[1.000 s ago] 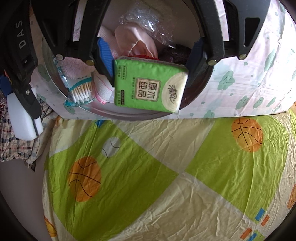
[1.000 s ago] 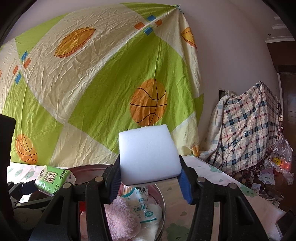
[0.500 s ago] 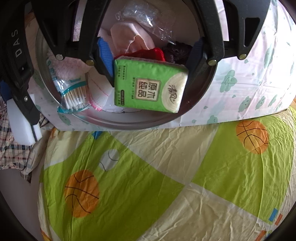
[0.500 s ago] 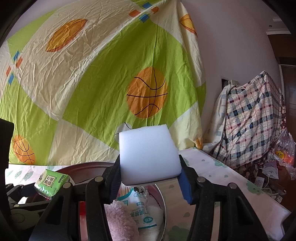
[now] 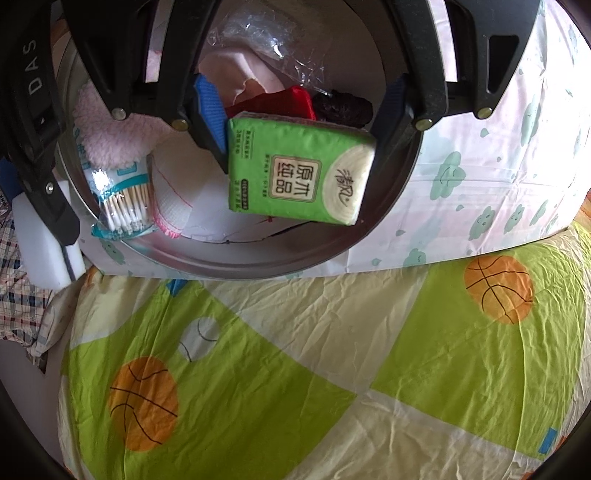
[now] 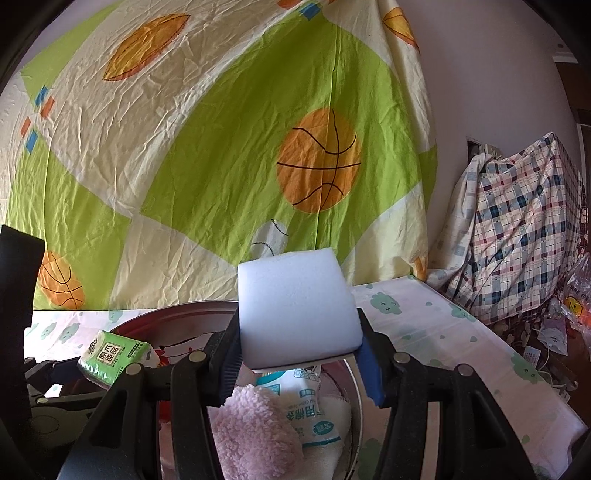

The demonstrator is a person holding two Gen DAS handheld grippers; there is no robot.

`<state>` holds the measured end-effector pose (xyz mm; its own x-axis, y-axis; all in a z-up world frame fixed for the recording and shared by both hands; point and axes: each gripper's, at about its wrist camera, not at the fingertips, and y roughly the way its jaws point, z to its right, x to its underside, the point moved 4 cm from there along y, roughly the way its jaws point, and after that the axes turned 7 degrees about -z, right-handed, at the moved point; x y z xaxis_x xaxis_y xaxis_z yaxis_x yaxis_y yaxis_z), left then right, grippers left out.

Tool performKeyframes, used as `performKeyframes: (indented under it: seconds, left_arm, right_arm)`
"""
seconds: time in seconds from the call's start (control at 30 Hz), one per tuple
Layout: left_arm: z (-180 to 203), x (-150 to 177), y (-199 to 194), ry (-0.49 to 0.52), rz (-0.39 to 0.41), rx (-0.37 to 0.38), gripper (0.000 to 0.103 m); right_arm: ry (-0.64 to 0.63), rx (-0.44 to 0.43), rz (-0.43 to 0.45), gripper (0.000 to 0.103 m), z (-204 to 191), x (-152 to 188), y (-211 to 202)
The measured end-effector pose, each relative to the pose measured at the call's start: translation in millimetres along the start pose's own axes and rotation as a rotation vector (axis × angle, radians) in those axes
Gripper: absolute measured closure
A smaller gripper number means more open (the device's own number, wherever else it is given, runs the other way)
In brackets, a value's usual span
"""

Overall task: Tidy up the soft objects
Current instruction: 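Lower the tissue pack and sponge into the tin and open both tools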

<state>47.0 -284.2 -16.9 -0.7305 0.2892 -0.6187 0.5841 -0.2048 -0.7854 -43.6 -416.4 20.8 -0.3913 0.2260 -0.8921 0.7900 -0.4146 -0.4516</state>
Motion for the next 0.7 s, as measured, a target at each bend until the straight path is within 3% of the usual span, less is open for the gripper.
performKeyframes:
  seconds: [0.23,0.7]
  left_arm:
    - [2,0,0,0.022,-0.001,-0.016,0.033]
    - [3,0,2,0.035,-0.014,-0.032,0.033]
  right_arm:
    - [-0.032,-0.009,-0.032,0.046,-7,3,4]
    - [0.018,-0.099,-0.119,0.046,-7,7,15]
